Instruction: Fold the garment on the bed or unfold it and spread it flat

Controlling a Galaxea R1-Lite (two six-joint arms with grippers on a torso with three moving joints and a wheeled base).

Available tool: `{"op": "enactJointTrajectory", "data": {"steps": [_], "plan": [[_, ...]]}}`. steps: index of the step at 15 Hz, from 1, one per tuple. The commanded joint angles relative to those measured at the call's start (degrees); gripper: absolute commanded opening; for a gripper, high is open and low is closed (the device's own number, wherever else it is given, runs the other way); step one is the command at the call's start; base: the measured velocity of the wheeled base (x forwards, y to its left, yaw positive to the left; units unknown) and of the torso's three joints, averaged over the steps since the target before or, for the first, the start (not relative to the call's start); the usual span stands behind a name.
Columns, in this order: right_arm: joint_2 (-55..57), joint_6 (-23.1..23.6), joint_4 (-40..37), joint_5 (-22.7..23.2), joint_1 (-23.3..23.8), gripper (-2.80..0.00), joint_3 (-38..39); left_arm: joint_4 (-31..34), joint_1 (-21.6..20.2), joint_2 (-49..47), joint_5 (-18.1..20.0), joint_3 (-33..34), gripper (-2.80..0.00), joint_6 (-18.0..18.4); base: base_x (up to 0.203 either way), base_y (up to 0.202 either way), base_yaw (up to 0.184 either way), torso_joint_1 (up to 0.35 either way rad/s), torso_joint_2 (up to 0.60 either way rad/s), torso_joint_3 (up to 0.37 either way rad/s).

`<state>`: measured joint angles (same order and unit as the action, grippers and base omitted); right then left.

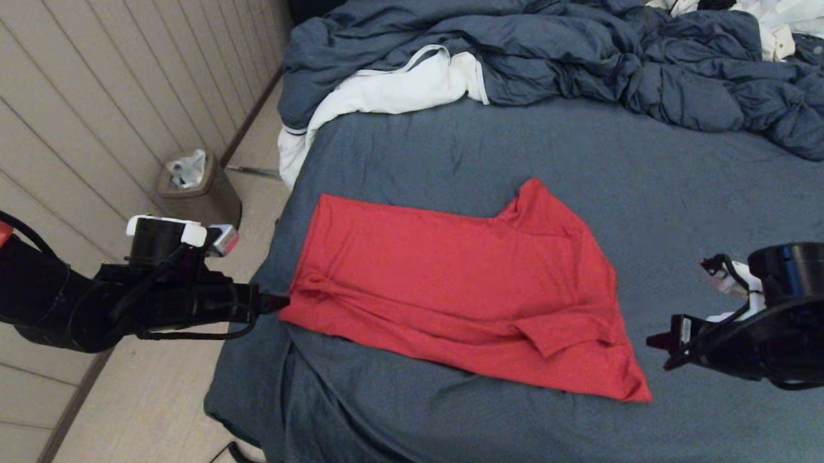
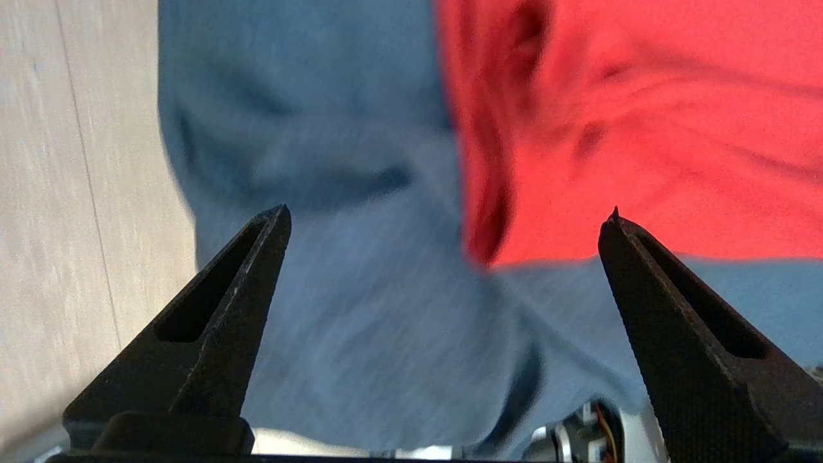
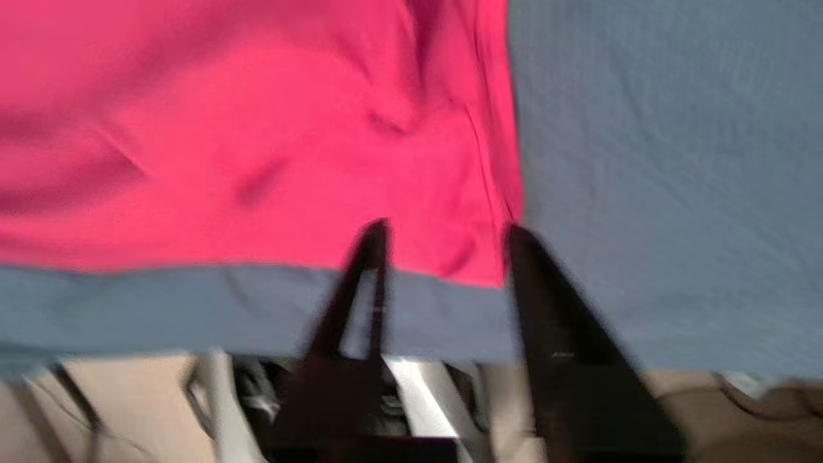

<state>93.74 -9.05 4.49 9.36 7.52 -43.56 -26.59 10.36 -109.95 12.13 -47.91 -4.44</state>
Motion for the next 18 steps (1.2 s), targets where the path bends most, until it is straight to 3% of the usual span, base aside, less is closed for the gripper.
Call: {"op": "enactJointTrajectory", "data": {"steps": [1, 6, 18], "plan": [[2.29, 1.84, 0.04, -0.04, 0.94, 0.00, 1.10, -0.22, -0.34, -2.74, 0.17, 0.42, 0.00, -0.13, 0.000, 0.000, 0.000, 0.000, 0.00, 0.000], [5.84, 4.13, 0.35, 0.04, 1.71, 0.00, 1.11, -0.31, -0.34, -6.89, 0.18, -3.18, 0.00, -0.22, 0.000, 0.000, 0.000, 0.000, 0.00, 0.000], [9.60, 3.86, 2.98, 0.46, 0.60, 0.00, -0.09, -0.19, -0.23, -13.90, 0.24, -12.10, 0.00, -0.27, 0.000, 0.000, 0.000, 0.000, 0.00, 0.000]]}}
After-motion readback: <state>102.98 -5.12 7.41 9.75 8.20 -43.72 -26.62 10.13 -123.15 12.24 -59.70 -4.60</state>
